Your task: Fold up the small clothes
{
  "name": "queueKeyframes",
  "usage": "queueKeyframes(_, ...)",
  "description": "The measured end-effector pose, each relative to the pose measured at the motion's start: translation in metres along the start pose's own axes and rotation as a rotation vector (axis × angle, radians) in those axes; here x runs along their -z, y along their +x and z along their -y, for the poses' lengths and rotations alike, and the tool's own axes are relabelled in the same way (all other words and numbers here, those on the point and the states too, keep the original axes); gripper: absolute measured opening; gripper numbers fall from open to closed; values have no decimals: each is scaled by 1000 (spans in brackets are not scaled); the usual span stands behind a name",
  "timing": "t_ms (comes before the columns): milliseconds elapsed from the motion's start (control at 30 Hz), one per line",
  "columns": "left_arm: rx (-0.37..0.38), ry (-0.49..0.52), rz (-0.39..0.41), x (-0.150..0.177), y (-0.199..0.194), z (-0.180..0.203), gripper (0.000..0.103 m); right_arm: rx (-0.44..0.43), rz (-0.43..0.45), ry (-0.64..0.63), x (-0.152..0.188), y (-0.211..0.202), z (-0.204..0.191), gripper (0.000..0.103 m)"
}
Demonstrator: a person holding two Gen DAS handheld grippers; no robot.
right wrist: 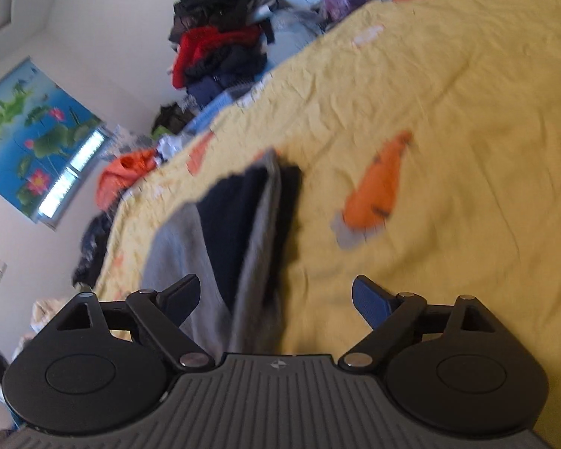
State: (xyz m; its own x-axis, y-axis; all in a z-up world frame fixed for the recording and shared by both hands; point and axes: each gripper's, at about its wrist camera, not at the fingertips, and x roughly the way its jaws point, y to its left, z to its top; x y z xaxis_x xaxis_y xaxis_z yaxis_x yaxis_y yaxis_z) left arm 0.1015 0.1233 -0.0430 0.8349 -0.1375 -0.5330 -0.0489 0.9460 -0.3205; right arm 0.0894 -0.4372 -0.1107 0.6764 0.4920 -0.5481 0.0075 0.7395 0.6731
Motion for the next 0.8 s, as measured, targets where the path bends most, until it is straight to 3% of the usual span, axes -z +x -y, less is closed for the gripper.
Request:
queueKeyframes(133,350,-134,-208,20,34,33,90,-44,-22,16,1,11,-14,89)
queueKeyframes(200,469,-143,-298,42,56,69,90,-39,-23,3,-9,22,-21,89)
queueKeyframes(400,461,-87,-383,57,125,133,89,49,-27,-101,-47,67,-52,88)
queueKeyframes(467,439,-15,-370,56,129,146,90,150,-30,-283,-47,77,-78,80)
queueKeyframes(533,428,56,-352,58,129,153,90,359,-62,-591,-32,93,-98,76)
queueKeyframes(567,430,89,-344,57,125,152,90,373,-62,-663,-31,97,-94,84)
queueKeyframes(633,436,131,-340,57,123,152,90,344,-71,-528,-53,89,-73,88)
queueKeyframes(733,460,99,-358,53,122,143,91,350,-4,-438,-65,69,-69,83)
queueKeyframes(800,469,35,-372,45,132,138,91,232,-13,-358,-63,65,-67,82)
